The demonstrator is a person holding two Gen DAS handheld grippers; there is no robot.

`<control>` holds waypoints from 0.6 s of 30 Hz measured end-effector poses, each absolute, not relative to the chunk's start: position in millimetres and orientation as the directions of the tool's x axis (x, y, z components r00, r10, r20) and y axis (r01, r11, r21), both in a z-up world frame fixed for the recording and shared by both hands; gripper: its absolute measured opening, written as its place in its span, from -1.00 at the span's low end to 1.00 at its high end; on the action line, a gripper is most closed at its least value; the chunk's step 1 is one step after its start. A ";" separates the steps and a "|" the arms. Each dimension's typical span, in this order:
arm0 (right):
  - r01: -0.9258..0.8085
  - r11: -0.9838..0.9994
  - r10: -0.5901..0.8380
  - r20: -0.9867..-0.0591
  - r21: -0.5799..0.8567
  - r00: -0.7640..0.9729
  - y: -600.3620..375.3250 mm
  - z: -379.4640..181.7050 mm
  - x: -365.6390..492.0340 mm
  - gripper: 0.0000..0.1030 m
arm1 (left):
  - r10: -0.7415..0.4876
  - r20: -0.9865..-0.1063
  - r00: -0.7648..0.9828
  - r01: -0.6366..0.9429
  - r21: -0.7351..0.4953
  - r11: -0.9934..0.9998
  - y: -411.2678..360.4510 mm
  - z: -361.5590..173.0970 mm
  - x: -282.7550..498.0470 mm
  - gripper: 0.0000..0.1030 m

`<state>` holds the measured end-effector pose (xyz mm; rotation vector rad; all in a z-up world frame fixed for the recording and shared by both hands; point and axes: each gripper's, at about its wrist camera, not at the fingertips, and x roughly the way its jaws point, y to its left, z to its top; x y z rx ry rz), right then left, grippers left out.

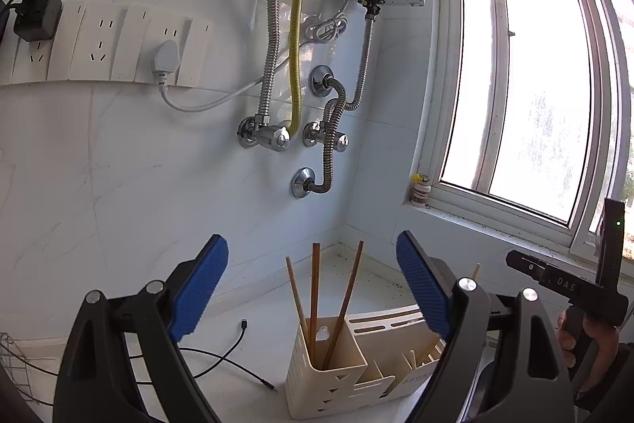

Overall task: Organize utensils
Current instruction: 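Withdraw both open tools up from the holder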

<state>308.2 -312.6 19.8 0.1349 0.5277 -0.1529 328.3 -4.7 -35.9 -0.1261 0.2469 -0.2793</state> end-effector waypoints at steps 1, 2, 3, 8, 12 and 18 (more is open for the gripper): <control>0.192 0.977 -0.119 -0.517 0.089 0.848 -317.9 17.4 303.8 0.36 | -0.286 -0.222 0.932 0.256 -0.156 0.954 -4.6 -35.9 326.3 0.67; 0.203 0.975 -0.129 -0.523 0.087 0.843 -322.9 15.0 299.9 0.36 | -0.284 -0.222 0.933 0.254 -0.154 0.955 -4.8 -35.7 325.1 0.70; 0.214 0.973 -0.138 -0.530 0.084 0.837 -327.7 12.7 295.7 0.37 | -0.281 -0.221 0.934 0.251 -0.152 0.956 -5.4 -35.8 324.0 0.75; 0.256 0.965 -0.176 -0.578 0.060 0.797 -352.0 0.1 276.7 0.38 | -0.275 -0.225 0.935 0.247 -0.145 0.958 -8.0 -36.7 319.2 0.86; 0.249 0.969 -0.182 -0.643 0.013 0.744 -370.6 -13.0 264.9 0.51 | -0.282 -0.223 0.933 0.257 -0.138 0.957 -11.2 -35.6 314.8 0.88; 0.207 0.976 -0.184 -0.780 -0.071 0.598 -400.1 -55.8 250.3 0.51 | -0.296 -0.221 0.929 0.275 -0.123 0.954 -16.7 -32.0 309.2 0.89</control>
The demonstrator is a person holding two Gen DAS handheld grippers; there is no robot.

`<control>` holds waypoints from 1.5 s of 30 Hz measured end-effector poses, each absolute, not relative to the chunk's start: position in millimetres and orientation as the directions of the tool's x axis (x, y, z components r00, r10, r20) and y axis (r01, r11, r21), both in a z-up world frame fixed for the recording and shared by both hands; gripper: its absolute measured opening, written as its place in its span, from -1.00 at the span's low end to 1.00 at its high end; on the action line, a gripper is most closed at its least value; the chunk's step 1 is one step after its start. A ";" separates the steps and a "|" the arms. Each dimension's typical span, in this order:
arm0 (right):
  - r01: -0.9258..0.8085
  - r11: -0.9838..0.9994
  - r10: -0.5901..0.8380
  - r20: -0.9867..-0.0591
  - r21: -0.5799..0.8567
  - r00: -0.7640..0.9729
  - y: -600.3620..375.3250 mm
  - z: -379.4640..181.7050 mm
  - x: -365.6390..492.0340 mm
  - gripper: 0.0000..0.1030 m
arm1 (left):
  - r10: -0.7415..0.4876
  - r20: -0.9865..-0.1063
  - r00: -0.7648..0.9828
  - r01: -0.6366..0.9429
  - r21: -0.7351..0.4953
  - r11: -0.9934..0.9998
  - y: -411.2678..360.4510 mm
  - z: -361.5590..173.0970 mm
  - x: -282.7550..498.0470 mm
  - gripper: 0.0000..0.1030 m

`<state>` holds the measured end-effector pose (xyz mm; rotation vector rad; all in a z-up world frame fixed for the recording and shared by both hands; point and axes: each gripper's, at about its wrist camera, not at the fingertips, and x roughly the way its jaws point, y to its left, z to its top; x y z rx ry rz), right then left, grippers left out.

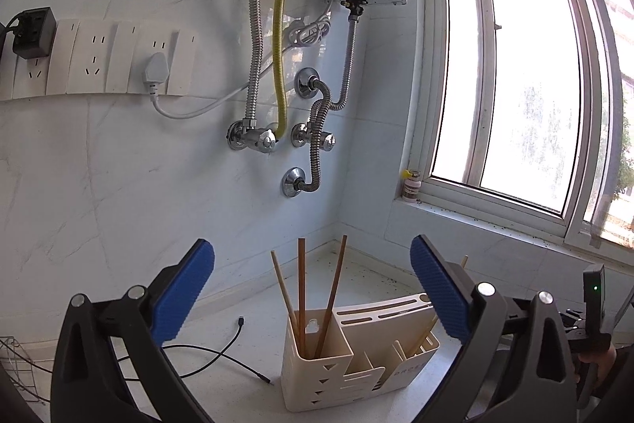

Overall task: Organize utensils
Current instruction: 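Withdraw both open tools up from the holder, then lower the right gripper into the sink and close on the pale chopstick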

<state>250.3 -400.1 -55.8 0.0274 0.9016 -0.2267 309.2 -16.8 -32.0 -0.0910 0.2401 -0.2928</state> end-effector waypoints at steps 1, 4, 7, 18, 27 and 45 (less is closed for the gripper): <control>0.202 0.976 -0.181 -0.799 -0.076 0.573 -405.1 -64.5 246.9 0.51 | -0.298 -0.219 0.929 0.276 -0.124 0.953 -17.0 -31.5 308.2 0.89; 0.174 0.983 -0.137 -0.864 -0.059 0.485 -421.0 -94.6 235.5 0.51 | -0.298 -0.215 0.930 0.276 -0.129 0.953 -17.6 -30.5 304.5 0.89; 0.148 0.986 -0.127 -0.920 -0.077 0.371 -433.7 -126.7 224.2 0.51 | -0.298 -0.217 0.930 0.276 -0.126 0.953 -17.7 -30.5 301.9 0.89; 0.042 0.987 -0.152 -0.988 -0.154 -0.035 -461.2 -219.4 176.0 0.32 | -0.267 -0.243 0.933 0.248 -0.105 0.963 -15.0 -34.8 294.0 0.89; 0.011 0.993 -0.114 -0.981 -0.117 -0.158 -484.2 -260.2 156.7 -0.12 | -0.236 -0.266 0.935 0.217 -0.096 0.971 -11.3 -41.7 285.3 0.89; -0.085 0.994 -0.090 -0.956 -0.069 -0.280 -480.2 -318.3 153.2 -0.48 | -0.177 -0.312 0.934 0.160 -0.079 0.984 -4.3 -56.2 276.7 0.89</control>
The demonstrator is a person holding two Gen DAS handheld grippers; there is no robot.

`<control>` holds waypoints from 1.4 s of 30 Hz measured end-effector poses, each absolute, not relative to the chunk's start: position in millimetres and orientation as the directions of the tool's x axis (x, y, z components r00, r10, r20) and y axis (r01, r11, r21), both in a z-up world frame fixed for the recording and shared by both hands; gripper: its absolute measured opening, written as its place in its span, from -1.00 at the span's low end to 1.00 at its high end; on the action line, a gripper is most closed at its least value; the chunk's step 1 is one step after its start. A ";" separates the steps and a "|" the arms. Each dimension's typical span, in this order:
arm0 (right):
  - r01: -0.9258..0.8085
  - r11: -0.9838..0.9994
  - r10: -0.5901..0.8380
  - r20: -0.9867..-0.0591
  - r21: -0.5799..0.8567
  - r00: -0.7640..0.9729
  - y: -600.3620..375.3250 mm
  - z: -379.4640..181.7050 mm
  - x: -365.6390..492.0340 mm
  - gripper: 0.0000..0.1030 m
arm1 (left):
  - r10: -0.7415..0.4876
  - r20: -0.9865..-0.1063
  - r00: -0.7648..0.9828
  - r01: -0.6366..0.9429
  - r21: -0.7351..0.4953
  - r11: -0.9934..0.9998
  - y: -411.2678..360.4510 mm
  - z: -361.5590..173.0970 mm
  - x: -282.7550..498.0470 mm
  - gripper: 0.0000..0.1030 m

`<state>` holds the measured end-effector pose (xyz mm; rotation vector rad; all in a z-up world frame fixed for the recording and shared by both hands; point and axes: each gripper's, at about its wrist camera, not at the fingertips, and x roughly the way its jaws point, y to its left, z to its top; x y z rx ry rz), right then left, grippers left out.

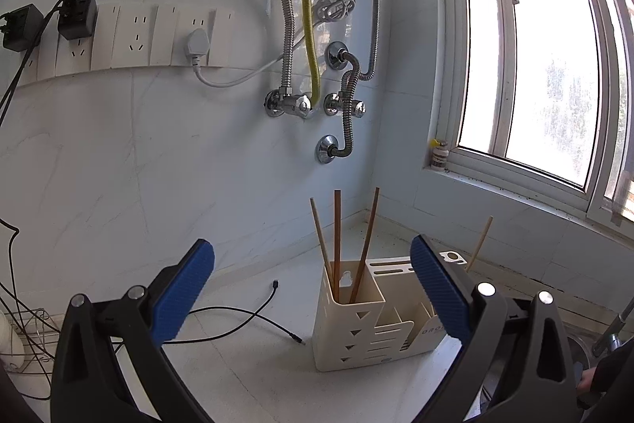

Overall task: Organize utensils
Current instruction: 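Lower the right gripper into the sink and close on the pale chopstick, then lift the pale chopstick up out of the sink with the right gripper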

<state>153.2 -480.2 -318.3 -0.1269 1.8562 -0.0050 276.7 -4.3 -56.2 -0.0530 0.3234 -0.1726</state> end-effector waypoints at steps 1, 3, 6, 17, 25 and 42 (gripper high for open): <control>-0.089 0.994 -0.087 -0.955 -0.064 -0.284 -479.6 -320.0 153.2 -0.50 | -0.175 -0.313 0.934 0.158 -0.078 0.984 -4.0 -56.3 276.4 0.89; -0.095 0.994 -0.078 -0.956 -0.053 -0.282 -474.0 -325.6 149.8 -0.53 | -0.172 -0.313 0.934 0.157 -0.073 0.985 -4.1 -55.6 275.9 0.89; -0.094 0.994 -0.073 -0.956 -0.048 -0.283 -468.2 -327.2 151.9 -0.55 | -0.167 -0.314 0.935 0.152 -0.070 0.986 -3.2 -55.3 275.5 0.89; -0.107 0.992 -0.095 -0.946 -0.064 -0.310 -450.3 -348.5 149.6 -0.58 | -0.160 -0.325 0.932 0.142 -0.078 0.987 -0.2 -57.4 275.9 0.89; -0.098 0.993 -0.098 -0.941 -0.070 -0.323 -448.0 -367.5 151.8 -0.78 | -0.159 -0.328 0.931 0.141 -0.079 0.987 0.7 -59.0 277.4 0.89; -0.072 0.995 -0.093 -0.938 -0.073 -0.333 -446.9 -364.1 157.7 -0.88 | -0.165 -0.341 0.926 0.147 -0.078 0.986 -1.6 -62.8 278.1 0.89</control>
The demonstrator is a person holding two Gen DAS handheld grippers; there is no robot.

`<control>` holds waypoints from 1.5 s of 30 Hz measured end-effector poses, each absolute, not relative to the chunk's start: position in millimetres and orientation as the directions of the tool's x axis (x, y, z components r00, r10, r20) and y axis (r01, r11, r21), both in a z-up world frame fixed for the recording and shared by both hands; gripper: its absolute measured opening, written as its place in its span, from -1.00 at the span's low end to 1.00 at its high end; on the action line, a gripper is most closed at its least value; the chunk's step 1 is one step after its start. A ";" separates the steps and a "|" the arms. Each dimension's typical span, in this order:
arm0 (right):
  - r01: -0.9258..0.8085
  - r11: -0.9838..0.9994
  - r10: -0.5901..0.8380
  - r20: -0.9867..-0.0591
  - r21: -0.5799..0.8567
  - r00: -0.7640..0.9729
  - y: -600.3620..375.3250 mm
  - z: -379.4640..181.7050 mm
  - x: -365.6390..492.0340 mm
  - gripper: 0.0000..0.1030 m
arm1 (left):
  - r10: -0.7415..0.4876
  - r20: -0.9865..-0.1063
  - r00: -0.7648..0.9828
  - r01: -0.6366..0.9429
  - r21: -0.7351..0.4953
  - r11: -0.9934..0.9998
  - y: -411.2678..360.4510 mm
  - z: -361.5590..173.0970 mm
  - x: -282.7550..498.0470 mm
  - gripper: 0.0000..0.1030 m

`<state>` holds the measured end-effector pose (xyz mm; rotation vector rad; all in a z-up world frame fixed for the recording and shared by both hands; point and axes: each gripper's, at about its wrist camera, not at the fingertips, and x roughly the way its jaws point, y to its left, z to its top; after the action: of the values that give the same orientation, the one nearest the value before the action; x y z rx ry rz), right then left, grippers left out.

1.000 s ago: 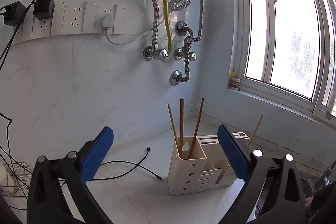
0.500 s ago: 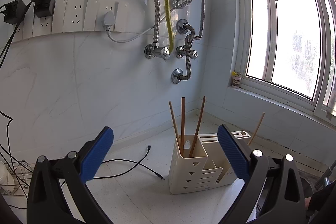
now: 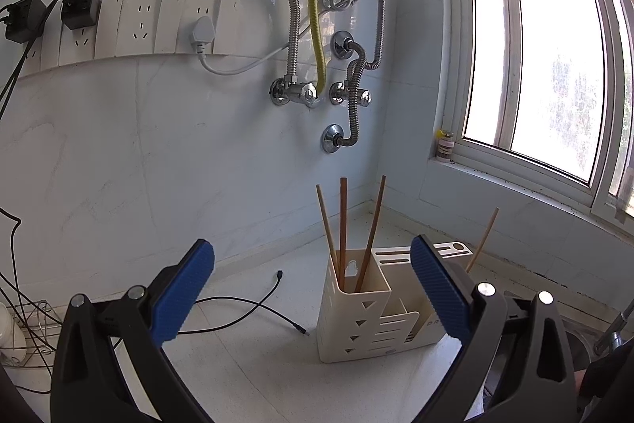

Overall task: Organize utensils
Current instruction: 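Lift the pale chopstick up out of the sink with the right gripper, then carry the pale chopstick over the cream holder and lower it into a slot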

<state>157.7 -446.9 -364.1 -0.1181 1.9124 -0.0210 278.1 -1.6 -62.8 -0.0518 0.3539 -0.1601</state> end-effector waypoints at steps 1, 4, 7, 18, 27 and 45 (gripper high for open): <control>-0.070 0.995 -0.092 -0.939 -0.073 -0.331 -446.3 -362.8 157.9 -0.88 | -0.165 -0.340 0.926 0.147 -0.080 0.986 -1.4 -62.7 277.9 0.89; -0.048 0.996 -0.083 -0.943 -0.071 -0.324 -452.0 -356.7 159.5 -0.88 | -0.168 -0.339 0.926 0.145 -0.090 0.985 -0.7 -63.0 277.7 0.89; -0.047 0.995 -0.100 -0.941 -0.089 -0.323 -458.1 -357.4 160.3 -0.88 | -0.175 -0.334 0.926 0.150 -0.098 0.984 -0.6 -62.1 276.1 0.89; 0.049 0.984 -0.151 -0.945 -0.173 -0.291 -472.4 -323.6 158.3 -0.88 | -0.211 -0.301 0.930 0.176 -0.139 0.975 6.6 -55.9 270.1 0.89; 0.123 0.973 -0.180 -0.974 -0.197 -0.135 -460.5 -251.9 159.9 -0.88 | -0.247 -0.254 0.935 0.209 -0.167 0.963 12.4 -45.0 263.0 0.89; 0.190 0.980 -0.138 -0.875 -0.054 0.464 -397.7 -21.9 215.6 -0.88 | -0.286 -0.260 0.922 0.250 -0.164 0.954 26.3 -48.8 253.2 0.89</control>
<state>215.6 -397.7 -21.9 0.0539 1.0698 -0.2016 253.2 26.3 -48.8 -0.1291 0.2862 -0.2760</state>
